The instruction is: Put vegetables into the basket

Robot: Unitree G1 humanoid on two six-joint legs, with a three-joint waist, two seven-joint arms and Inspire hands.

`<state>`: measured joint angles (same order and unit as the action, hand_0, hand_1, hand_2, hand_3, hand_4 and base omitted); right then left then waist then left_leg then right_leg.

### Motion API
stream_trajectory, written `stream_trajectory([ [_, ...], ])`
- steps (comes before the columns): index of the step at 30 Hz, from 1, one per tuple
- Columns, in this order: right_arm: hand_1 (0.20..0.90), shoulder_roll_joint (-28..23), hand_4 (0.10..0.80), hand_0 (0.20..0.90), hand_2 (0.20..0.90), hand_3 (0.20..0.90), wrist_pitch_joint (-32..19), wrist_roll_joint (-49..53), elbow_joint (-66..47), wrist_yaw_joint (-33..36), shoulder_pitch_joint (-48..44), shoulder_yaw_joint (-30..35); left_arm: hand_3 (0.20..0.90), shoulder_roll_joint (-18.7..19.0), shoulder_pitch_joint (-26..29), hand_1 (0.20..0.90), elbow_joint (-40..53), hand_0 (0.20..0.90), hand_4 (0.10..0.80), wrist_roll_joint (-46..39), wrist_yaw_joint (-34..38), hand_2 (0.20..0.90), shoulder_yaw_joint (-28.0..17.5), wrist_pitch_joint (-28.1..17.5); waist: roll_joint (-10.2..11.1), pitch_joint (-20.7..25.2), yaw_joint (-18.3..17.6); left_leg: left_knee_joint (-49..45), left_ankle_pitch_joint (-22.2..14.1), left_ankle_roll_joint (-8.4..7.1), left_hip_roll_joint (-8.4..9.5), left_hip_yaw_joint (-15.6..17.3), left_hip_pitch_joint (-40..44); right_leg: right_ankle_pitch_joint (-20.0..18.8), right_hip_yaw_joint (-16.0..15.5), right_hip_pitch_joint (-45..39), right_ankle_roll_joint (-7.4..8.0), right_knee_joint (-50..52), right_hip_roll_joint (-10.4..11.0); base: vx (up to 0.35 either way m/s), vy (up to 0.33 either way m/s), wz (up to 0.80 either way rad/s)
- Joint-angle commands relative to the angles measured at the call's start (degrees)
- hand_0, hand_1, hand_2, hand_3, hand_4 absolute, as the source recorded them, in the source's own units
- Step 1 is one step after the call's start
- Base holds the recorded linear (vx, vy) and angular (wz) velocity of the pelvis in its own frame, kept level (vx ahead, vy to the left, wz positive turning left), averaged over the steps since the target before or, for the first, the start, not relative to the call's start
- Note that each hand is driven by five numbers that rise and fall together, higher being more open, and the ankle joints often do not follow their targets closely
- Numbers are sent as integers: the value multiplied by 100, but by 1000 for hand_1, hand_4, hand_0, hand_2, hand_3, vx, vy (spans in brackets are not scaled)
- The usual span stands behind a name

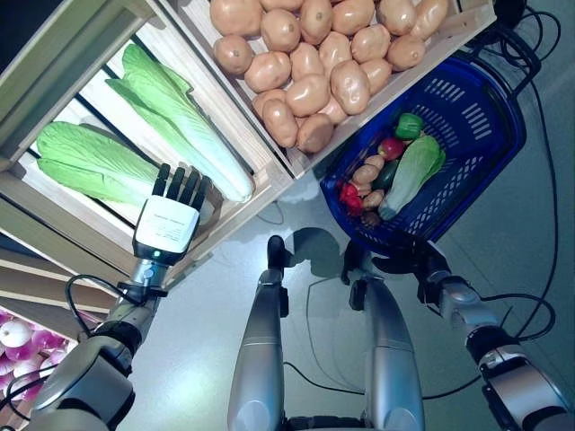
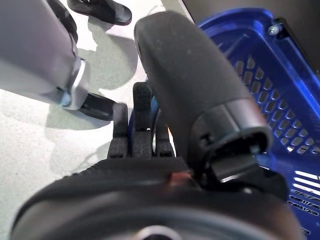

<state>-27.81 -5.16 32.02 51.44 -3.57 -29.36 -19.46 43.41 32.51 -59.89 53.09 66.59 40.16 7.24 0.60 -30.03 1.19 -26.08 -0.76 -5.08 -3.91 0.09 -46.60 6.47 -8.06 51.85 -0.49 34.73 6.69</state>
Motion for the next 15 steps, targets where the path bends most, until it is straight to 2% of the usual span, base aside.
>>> stream_trajectory([
  [1,900,-500,800,900,900,900,-250,266,-127,91,2,2,900,-34,514,900,10,900,800,-239,873,900,-352,-7,-256,24,-159,-256,234,351,226,306,-546,-292,-113,-247,-70,-330,-50,-24,-1,4],
  [10,900,-602,800,900,900,900,-307,455,-559,179,145,71,900,-43,649,900,104,900,800,-546,1251,900,-558,155,4,24,-149,-365,248,381,282,133,-940,-419,-116,154,-52,-134,-118,-31,-22,4],
  [15,900,-542,800,900,900,900,-420,549,-543,114,124,100,900,-53,755,900,-49,900,800,-611,1256,900,-683,49,98,24,-130,-343,265,363,311,82,-1015,-451,-121,227,-43,-127,-158,-14,-55,1],
])
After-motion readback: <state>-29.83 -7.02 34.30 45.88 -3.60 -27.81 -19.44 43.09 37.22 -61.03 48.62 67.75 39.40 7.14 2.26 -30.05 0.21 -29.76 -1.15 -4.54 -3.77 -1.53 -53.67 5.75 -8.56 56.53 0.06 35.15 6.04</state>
